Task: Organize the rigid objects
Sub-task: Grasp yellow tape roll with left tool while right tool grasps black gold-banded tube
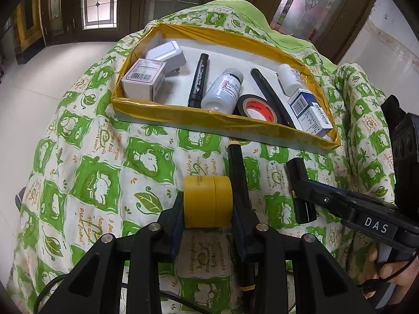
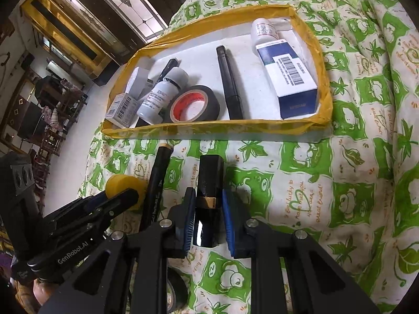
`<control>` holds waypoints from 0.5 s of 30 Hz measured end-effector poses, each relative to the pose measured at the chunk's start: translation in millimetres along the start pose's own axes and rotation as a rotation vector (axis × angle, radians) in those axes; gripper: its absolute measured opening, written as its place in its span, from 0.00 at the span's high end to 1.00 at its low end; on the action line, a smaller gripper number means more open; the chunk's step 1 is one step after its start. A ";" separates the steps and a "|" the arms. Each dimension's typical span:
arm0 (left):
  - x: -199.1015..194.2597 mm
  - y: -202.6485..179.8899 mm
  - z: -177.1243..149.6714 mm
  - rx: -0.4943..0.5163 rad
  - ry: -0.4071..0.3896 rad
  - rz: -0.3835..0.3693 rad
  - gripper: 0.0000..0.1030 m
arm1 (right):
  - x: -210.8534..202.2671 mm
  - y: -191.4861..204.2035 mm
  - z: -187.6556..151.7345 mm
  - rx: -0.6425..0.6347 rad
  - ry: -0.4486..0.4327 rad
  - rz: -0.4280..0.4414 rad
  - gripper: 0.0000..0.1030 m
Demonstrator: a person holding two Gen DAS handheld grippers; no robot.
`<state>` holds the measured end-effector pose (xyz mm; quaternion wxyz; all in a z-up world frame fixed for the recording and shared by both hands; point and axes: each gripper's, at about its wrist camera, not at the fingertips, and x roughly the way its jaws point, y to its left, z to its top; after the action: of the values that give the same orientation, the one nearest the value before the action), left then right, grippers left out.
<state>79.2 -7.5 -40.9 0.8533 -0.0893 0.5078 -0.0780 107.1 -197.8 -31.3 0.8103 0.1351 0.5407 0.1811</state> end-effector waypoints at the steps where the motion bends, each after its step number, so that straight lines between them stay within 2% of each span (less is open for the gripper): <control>1: 0.1 -0.2 0.0 0.001 0.000 0.000 0.67 | -0.2 -0.7 -0.8 0.002 0.001 0.000 0.81; 15: 1.4 -4.8 -0.4 0.025 -0.004 0.018 0.67 | -0.6 -0.7 -1.5 0.001 0.001 -0.002 0.81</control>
<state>79.3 -12.5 -41.1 0.8561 -0.0741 0.5057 -0.0765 105.5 -198.7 -31.7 0.8101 0.1349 0.5414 0.1799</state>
